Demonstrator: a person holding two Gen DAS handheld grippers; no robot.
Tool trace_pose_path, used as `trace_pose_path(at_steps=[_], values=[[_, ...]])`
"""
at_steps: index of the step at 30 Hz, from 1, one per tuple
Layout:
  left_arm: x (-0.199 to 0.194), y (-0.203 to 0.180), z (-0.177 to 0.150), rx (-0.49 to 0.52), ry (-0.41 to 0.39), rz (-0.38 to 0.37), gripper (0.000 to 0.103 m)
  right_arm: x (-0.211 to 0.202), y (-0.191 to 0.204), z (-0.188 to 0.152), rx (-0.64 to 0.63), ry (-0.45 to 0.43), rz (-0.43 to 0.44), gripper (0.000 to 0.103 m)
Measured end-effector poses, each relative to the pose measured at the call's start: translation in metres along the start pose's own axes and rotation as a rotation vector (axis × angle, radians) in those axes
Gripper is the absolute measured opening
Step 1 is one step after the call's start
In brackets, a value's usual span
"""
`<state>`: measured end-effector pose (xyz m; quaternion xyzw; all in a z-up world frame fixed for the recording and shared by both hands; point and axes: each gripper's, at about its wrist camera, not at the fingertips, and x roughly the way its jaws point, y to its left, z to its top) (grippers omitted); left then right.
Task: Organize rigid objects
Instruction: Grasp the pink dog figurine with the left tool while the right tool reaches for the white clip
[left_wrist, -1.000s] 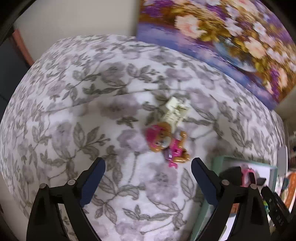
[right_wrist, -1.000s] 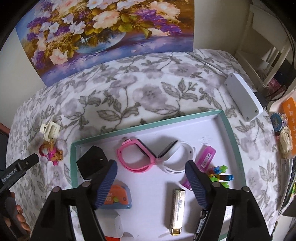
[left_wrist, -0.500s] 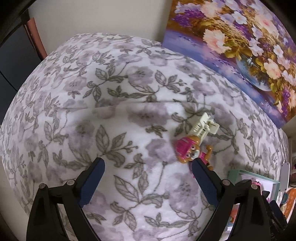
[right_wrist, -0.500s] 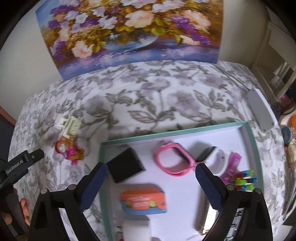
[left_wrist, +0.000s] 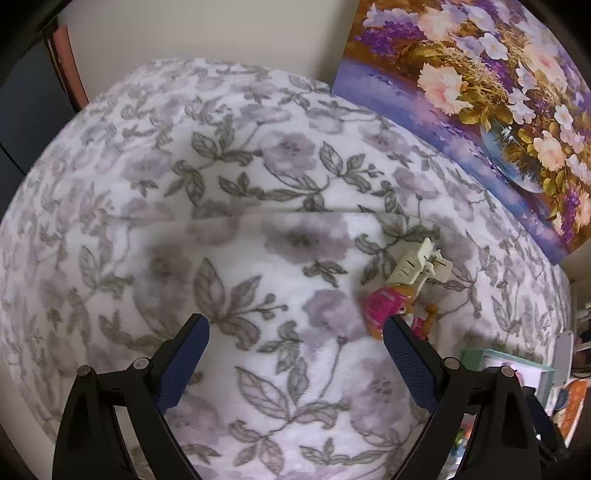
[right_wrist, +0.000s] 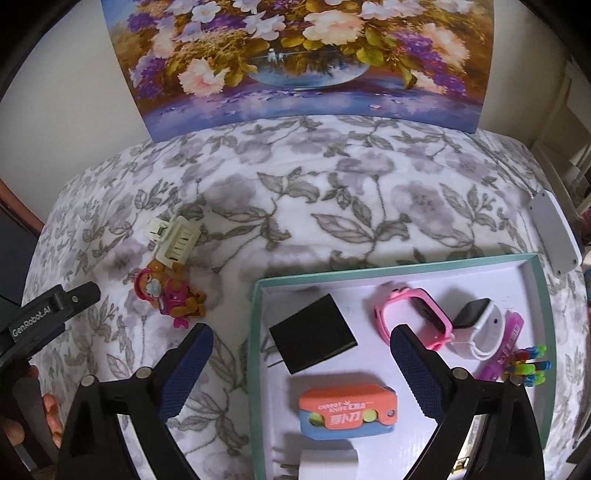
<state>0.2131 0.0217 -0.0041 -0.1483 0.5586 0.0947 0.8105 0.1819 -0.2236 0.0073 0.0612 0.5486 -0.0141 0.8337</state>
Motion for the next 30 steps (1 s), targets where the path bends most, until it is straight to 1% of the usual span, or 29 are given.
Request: trace_pose_path(at_steps=[3,7,11,13,14,16,18,21,24,30], values=[[0.009,-0.008,-0.001,0.006,0.018,-0.03,0.095,0.002,0.001,0.002,0.002,-0.004,-0.001,0.098],[0.025,-0.019,-0.002,0.025,0.041,-0.043,0.095,0.005,-0.003,0.009,0.011,-0.014,-0.011,0.098],[0.03,-0.016,0.002,-0.011,0.032,-0.053,0.095,0.011,-0.005,0.013,0.022,-0.022,-0.003,0.098],[0.028,-0.014,0.004,-0.02,0.02,-0.051,0.095,0.013,0.001,0.015,0.005,-0.033,0.009,0.098],[0.028,-0.015,0.004,-0.017,0.018,-0.062,0.095,0.014,0.005,0.016,-0.009,-0.042,0.017,0.098],[0.029,-0.019,0.004,0.008,0.023,-0.089,0.095,0.015,0.01,0.017,-0.015,-0.053,0.029,0.098],[0.033,-0.027,0.001,0.043,0.032,-0.088,0.095,0.017,0.009,0.017,-0.004,-0.05,0.032,0.098],[0.04,-0.036,-0.004,0.079,0.059,-0.1,0.095,0.018,-0.002,0.018,0.027,-0.051,0.0,0.098],[0.043,-0.043,-0.008,0.1,0.075,-0.103,0.095,0.017,-0.012,0.018,0.049,-0.05,-0.008,0.098],[0.046,-0.062,-0.014,0.151,0.065,-0.096,0.095,0.014,-0.021,0.017,0.058,-0.054,-0.011,0.098]])
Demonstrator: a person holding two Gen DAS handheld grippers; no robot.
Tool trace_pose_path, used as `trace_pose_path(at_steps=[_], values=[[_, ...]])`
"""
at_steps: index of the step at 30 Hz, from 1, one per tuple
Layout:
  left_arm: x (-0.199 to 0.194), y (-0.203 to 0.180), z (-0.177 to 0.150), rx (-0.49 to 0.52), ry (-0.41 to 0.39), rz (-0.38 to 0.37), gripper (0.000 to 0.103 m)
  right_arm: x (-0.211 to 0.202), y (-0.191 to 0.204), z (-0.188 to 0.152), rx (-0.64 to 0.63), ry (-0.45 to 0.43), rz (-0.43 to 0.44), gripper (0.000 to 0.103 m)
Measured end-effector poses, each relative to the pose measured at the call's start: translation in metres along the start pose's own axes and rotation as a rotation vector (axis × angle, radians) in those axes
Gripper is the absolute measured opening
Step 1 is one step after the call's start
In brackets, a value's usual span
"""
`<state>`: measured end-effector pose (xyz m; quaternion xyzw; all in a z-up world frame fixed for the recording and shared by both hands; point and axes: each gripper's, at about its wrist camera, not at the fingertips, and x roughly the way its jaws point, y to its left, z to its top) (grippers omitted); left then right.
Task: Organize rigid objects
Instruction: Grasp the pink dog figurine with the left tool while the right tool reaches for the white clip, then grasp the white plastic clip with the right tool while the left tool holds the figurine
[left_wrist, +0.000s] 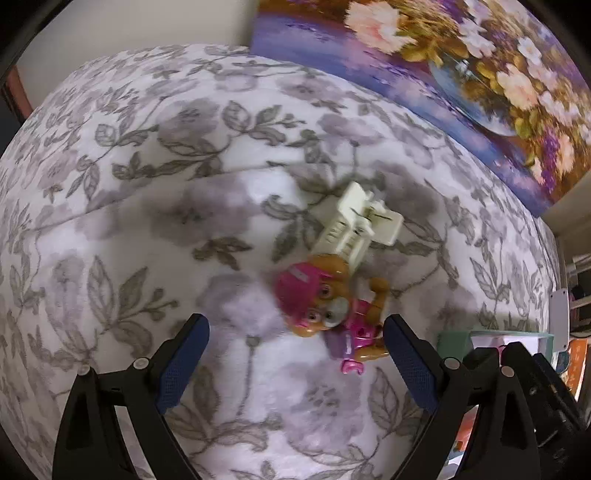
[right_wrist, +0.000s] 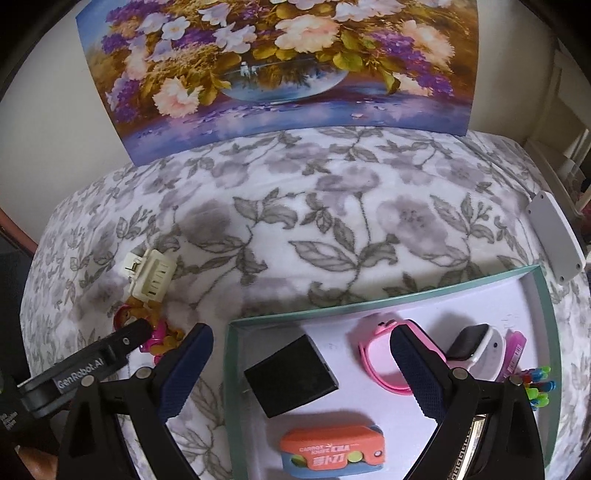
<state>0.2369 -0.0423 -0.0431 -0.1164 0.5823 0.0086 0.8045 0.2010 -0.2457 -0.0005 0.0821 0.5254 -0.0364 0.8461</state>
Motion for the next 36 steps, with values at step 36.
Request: trace_pose_path(at_steps=[36], values=[[-0.045,0.097,0.011,-0.256,-0.124,-0.051,0.061,0.005,0.082,0.014,-0.178,-0.045,0.058,0.098]])
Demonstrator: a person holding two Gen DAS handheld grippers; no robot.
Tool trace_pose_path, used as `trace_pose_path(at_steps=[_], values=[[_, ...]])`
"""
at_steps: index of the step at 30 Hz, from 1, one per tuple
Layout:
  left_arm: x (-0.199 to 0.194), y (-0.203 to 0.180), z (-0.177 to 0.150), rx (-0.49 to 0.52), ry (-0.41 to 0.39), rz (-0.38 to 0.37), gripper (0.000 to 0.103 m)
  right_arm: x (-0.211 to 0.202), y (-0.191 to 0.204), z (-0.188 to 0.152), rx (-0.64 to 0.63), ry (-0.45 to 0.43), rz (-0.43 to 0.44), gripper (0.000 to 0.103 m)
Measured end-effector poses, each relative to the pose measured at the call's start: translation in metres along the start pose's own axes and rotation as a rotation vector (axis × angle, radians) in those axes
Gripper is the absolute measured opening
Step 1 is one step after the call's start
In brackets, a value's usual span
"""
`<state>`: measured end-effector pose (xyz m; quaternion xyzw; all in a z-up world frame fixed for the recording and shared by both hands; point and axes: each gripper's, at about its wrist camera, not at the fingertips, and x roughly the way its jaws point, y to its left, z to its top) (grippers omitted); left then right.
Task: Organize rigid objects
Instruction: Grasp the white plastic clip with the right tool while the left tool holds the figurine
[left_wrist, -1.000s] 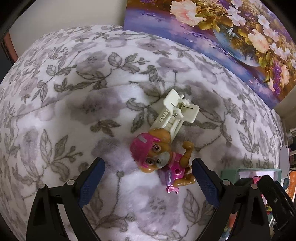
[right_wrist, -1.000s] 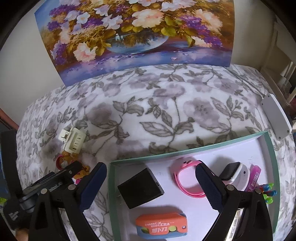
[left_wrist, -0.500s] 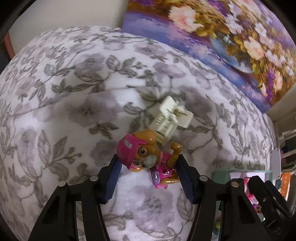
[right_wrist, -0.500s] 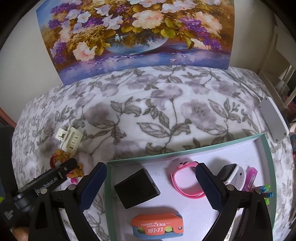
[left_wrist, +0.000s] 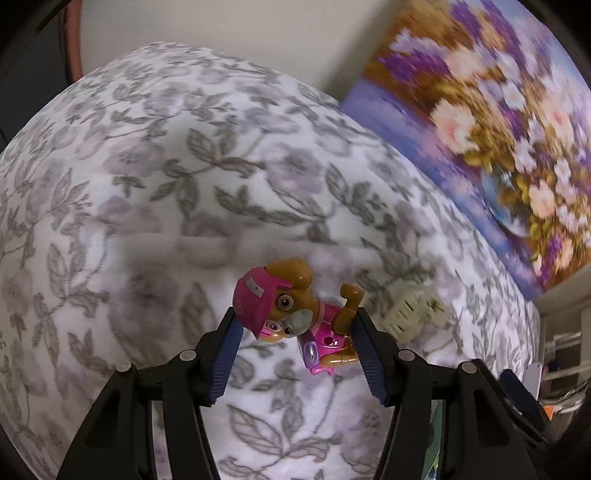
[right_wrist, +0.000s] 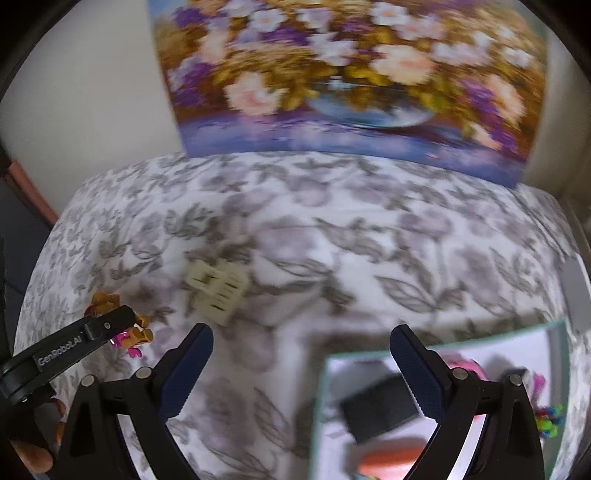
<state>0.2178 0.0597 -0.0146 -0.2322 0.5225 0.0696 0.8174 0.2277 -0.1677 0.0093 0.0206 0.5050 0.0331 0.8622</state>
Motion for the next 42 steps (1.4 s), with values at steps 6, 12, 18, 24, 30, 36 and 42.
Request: trace_pose_path(at_steps=[6,12,18,24,30,36,42], values=[[-0.001,0.017,0.007,-0.054,-0.004,-0.014,0.061,0.031,0.03,0.006,-0.094,0.051,0.012,0.098],[0.001,0.028,0.006,-0.081,0.005,-0.01,0.061,0.061,0.043,0.005,-0.198,0.091,-0.009,0.098],[0.006,0.027,0.005,-0.077,0.014,-0.007,0.062,0.082,0.048,0.009,-0.248,0.112,-0.026,0.092],[0.011,0.028,0.005,-0.073,0.023,0.006,0.062,0.094,0.056,0.017,-0.27,0.096,-0.002,0.089],[0.015,0.027,0.004,-0.066,0.031,0.012,0.062,0.098,0.062,0.024,-0.265,0.081,0.015,0.077],[0.02,0.024,0.0,-0.057,0.045,0.007,0.062,0.092,0.069,0.022,-0.266,0.072,0.035,0.053],[0.022,0.022,-0.003,-0.054,0.064,0.008,0.062,0.084,0.067,0.01,-0.258,0.079,0.032,0.053]])
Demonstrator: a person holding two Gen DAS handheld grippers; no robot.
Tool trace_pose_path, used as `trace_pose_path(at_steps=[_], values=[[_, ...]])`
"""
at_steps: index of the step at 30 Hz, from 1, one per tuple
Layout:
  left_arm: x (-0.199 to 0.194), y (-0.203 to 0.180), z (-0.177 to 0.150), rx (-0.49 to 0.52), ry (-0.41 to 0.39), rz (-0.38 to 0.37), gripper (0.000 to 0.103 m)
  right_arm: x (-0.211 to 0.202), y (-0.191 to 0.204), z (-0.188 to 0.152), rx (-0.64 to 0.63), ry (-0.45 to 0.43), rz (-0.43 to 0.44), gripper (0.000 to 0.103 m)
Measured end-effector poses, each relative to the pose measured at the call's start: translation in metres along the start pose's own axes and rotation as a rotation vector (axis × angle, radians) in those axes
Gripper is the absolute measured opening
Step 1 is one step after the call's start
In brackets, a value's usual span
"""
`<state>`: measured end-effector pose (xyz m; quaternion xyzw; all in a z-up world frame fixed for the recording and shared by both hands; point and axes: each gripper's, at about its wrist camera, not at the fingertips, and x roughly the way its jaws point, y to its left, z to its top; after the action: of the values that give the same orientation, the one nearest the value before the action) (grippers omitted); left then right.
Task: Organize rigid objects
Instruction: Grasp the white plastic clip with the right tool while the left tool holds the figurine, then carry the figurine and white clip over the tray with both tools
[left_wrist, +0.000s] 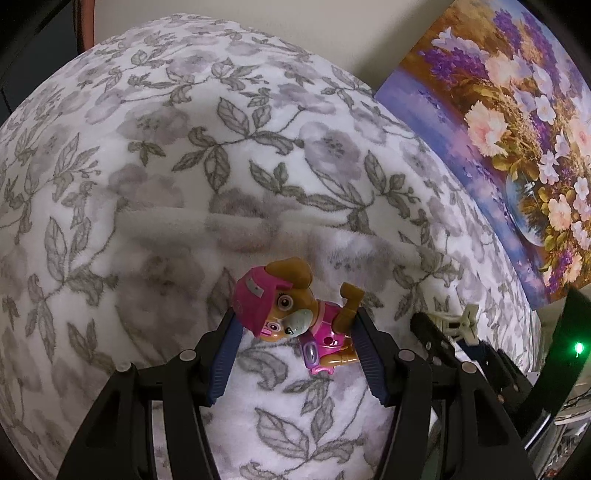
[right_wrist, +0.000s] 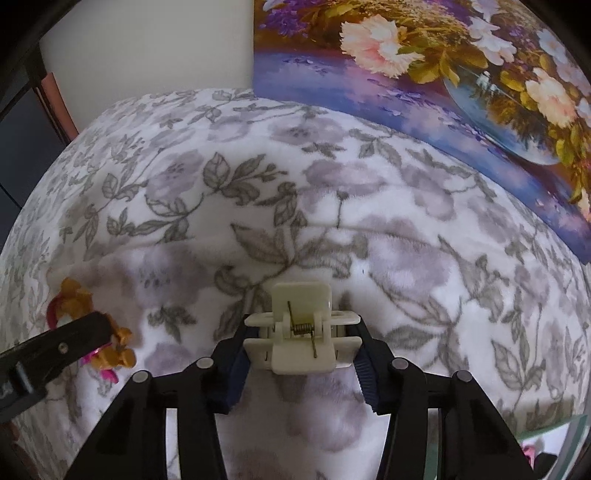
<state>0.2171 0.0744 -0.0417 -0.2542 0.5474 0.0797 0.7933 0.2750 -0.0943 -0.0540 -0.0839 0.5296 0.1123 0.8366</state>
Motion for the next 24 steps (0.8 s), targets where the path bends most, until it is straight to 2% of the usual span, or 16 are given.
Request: trace_pose_path(at_steps=[7,13,21,24], values=[[-0.033,-0.011,-0.006,0.04,-0.042,-0.002,0.061,-0.029,-0.007,-0.025,0.024,-0.004,-0.002,0.053],[-0.081,-0.022,-0.017,0.06,-0.104,-0.029,0.062,-0.076,-0.012,-0.051,0.044,-0.053,-0.013,0.053],[-0.124,-0.054,-0.068,0.176,-0.151,-0.026,0.062,-0.134,-0.039,-0.098,0.185,-0.068,0.007,0.053],[-0.126,-0.068,-0.091,0.242,-0.156,-0.002,0.062,-0.154,-0.053,-0.118,0.242,-0.057,-0.025,0.053]])
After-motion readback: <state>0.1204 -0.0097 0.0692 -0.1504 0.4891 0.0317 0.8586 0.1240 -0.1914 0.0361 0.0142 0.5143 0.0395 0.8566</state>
